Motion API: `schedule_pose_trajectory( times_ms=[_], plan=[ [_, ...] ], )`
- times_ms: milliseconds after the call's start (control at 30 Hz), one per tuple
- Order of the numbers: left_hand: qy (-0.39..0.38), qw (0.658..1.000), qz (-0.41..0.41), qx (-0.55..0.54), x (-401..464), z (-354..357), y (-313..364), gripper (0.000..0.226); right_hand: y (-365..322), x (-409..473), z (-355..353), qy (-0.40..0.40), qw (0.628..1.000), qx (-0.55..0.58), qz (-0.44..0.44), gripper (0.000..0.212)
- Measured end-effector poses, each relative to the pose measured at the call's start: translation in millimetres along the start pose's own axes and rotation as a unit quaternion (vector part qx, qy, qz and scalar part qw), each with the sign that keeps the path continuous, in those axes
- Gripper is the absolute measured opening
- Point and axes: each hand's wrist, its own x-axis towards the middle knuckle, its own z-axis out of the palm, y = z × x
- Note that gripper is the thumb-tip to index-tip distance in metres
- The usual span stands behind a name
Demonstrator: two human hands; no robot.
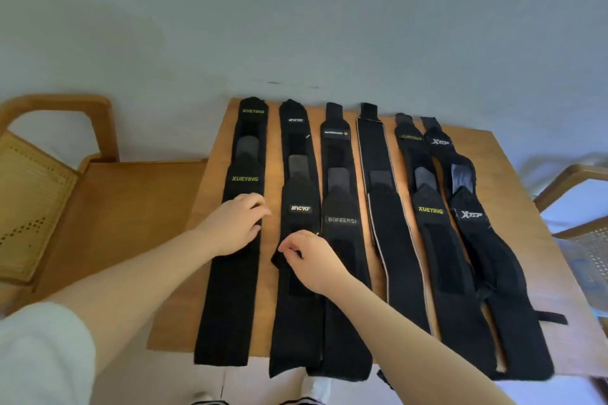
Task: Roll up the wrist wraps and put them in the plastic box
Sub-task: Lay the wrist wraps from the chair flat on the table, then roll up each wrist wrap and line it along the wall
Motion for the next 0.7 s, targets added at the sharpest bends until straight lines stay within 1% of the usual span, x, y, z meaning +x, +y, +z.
schedule_pose_trajectory(
  times_ms=[67,133,200,267,300,367,400,433,500,533,600,700],
  plan=[
    [-0.009,1.0,0.015,-0.01,-31.5,3.1,-21.4,0.039,-18.1,4.5,24.9,0.0,0.999,-0.027,0.021,0.025],
    [-0.024,0.998,0.049,-0.017,-60.6,12.4,-37.0,0.038,-33.5,4.5,49.7,0.008,0.998,-0.043,0.045,0.023],
    [-0.041,0.995,0.091,-0.021,-83.9,26.6,-45.7,0.037,-43.1,0.0,75.1,0.041,0.995,-0.075,0.058,0.024],
    [-0.058,0.99,0.127,-0.029,-100.3,40.3,-49.8,0.034,-47.1,-7.8,96.3,0.082,0.986,-0.137,0.055,0.023],
    [-0.068,0.987,0.14,-0.033,-106.6,46.0,-50.2,0.033,-47.4,-12.9,105.5,0.088,0.98,-0.171,0.054,0.022],
    [-0.084,0.983,0.159,-0.03,-116.4,55.0,-49.8,0.033,-47.9,-26.0,121.2,0.068,0.972,-0.214,0.074,0.019],
    [-0.086,0.983,0.16,-0.031,-119.6,58.7,-49.6,0.034,-48.9,-33.0,127.3,0.058,0.969,-0.216,0.104,0.018],
    [-0.086,0.983,0.158,-0.035,-121.6,61.1,-49.8,0.035,-50.9,-39.8,132.0,0.056,0.966,-0.204,0.151,0.019],
    [-0.087,0.982,0.16,-0.043,-122.4,62.9,-51.7,0.037,-55.1,-49.4,138.6,0.073,0.95,-0.156,0.261,0.028],
    [-0.089,0.982,0.161,-0.045,-121.7,62.8,-52.7,0.037,-57.0,-50.4,140.8,0.082,0.942,-0.129,0.298,0.031],
    [-0.089,0.982,0.155,-0.054,-119.3,62.4,-53.7,0.036,-62.6,-46.8,142.5,0.103,0.937,-0.078,0.324,0.031],
    [-0.09,0.983,0.136,-0.081,-111.8,58.8,-51.9,0.038,-65.4,-30.1,137.6,0.146,0.941,0.018,0.304,0.034]
  ],
)
